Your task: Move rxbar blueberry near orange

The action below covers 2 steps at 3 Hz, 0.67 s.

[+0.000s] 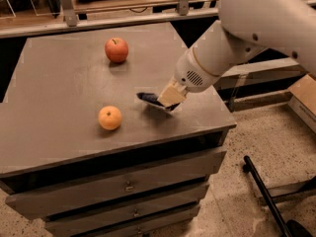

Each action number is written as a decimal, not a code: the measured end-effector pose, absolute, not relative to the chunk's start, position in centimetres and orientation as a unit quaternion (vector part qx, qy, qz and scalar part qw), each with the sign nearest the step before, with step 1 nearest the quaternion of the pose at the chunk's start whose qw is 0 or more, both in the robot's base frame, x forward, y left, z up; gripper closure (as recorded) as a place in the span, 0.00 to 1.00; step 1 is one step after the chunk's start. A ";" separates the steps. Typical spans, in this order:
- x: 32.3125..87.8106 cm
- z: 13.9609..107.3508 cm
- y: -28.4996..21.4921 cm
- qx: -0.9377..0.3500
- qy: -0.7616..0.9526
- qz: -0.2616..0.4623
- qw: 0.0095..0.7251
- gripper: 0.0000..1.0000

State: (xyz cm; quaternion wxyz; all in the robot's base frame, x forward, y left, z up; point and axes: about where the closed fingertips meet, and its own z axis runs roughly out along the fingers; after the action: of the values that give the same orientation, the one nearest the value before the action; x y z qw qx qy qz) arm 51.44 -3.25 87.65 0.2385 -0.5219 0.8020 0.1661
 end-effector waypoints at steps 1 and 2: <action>51.3 87.7 -2.9 -0.536 0.792 0.164 0.241 1.00; 51.3 87.7 -2.9 -0.536 0.792 0.164 0.241 1.00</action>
Offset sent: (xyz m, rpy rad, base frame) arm -0.0013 0.0039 0.0002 -0.0034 -0.0155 0.0302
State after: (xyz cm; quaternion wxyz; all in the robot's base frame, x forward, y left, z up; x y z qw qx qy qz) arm 51.30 -2.86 87.67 0.2413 -0.5357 0.7924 0.1643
